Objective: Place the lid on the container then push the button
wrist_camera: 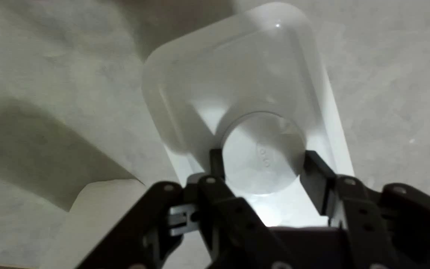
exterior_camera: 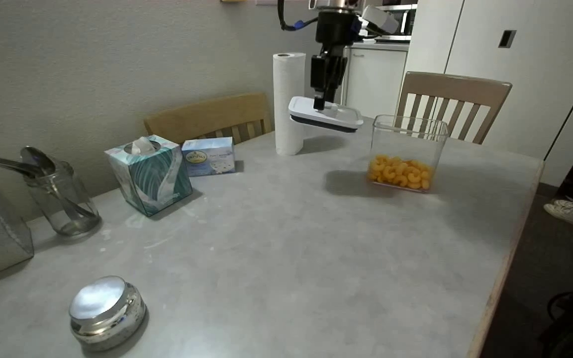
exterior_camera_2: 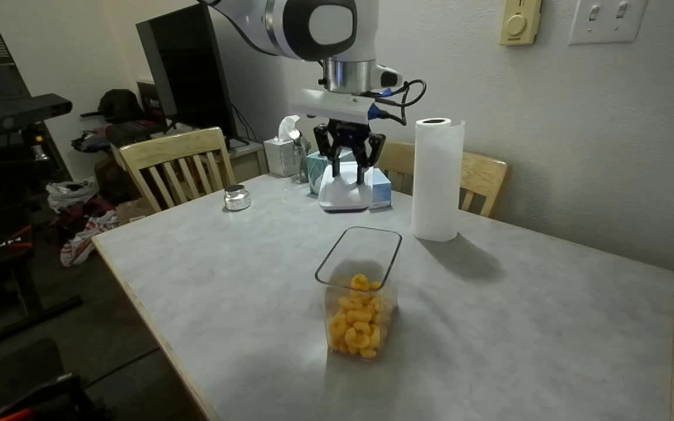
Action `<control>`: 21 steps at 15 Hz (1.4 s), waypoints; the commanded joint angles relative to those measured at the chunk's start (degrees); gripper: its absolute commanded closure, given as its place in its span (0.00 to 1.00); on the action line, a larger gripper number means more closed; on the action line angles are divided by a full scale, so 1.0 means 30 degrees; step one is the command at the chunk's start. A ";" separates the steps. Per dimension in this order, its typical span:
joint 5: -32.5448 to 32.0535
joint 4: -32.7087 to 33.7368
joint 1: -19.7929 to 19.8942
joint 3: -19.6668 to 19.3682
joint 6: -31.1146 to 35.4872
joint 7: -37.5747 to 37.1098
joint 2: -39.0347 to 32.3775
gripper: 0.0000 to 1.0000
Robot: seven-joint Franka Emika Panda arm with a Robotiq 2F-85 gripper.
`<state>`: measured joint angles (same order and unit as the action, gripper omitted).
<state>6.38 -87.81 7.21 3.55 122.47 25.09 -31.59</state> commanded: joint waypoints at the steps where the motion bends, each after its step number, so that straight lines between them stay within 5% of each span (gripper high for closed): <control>1: 0.0289 -0.0674 0.0578 0.0367 -0.1542 0.1675 0.1410 0.71; 21: -0.1022 -0.6219 0.0383 -0.1559 -0.2041 0.1052 0.6266 0.71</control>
<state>5.11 -103.26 7.92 0.40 116.38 29.34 -15.92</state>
